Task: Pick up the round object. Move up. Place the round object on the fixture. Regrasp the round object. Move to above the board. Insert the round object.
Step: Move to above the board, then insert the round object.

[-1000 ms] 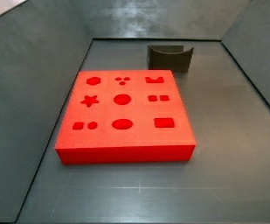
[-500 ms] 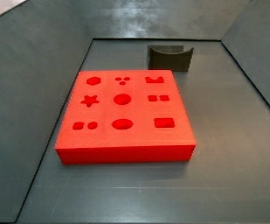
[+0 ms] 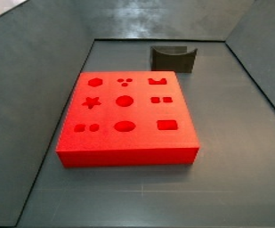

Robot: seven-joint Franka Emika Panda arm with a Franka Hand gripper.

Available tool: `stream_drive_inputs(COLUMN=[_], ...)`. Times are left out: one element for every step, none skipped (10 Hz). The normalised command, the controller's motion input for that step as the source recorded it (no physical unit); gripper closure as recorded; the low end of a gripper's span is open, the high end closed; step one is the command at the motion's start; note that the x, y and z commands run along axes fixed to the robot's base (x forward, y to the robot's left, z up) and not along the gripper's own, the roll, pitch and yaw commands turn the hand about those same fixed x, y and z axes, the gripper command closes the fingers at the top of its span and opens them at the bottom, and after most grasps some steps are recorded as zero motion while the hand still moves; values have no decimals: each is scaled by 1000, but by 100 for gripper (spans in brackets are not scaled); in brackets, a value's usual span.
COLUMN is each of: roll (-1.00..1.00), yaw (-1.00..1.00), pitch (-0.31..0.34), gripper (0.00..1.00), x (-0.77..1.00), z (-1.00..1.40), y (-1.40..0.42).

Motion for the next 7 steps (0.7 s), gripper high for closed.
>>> stream_drive_inputs(roll=[-293, -6, -13, -16, -4, 0, -50], yaw=[-26, 0, 0, 0, 0, 0, 0], pitch=[-23, 4, 0, 0, 0, -1, 0], gripper=[100, 100, 100, 100, 100, 100, 100], x=[-148, 0, 0, 0, 0, -17, 37], z=[23, 0, 0, 0, -3, -57, -166], y=[-165, 0, 0, 0, 0, 0, 0])
